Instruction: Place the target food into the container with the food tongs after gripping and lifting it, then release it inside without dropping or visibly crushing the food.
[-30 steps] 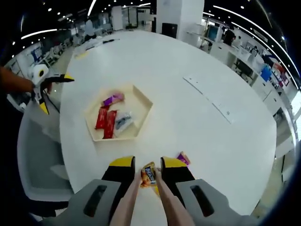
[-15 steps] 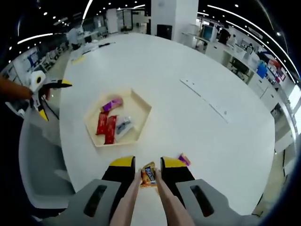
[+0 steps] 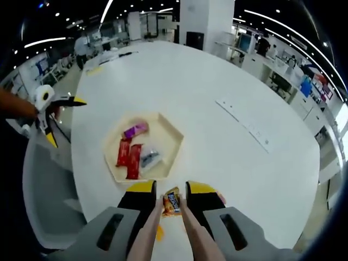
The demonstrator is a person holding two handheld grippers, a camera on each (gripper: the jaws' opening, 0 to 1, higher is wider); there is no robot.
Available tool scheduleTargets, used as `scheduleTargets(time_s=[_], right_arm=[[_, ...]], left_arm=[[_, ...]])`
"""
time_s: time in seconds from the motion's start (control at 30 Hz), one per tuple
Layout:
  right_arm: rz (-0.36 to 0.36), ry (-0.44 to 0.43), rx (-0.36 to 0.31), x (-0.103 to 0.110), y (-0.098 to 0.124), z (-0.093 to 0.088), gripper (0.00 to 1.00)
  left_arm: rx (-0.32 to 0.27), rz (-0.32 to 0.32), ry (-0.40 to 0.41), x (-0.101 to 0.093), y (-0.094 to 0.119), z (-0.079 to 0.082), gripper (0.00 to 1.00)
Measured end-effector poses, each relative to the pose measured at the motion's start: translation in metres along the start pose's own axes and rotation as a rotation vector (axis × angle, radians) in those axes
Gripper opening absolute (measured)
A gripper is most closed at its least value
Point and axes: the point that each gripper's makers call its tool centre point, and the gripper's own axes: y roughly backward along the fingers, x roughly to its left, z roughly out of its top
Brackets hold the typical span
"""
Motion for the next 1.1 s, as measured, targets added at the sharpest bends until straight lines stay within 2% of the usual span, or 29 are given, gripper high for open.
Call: scheduleTargets(time_s=[0.63, 1.1], right_arm=[[0.027, 0.053, 0.001, 0.016, -0.017, 0.032, 0.2], [0.049, 0.077, 0.002, 0.029, -0.03, 0.055, 0.2]], left_arm=[[-0.031, 0.006, 0.011, 0.002, 0.003, 0.006, 1.0], [-0.039, -0.001, -0.016, 0.0, 0.004, 0.008, 1.0]])
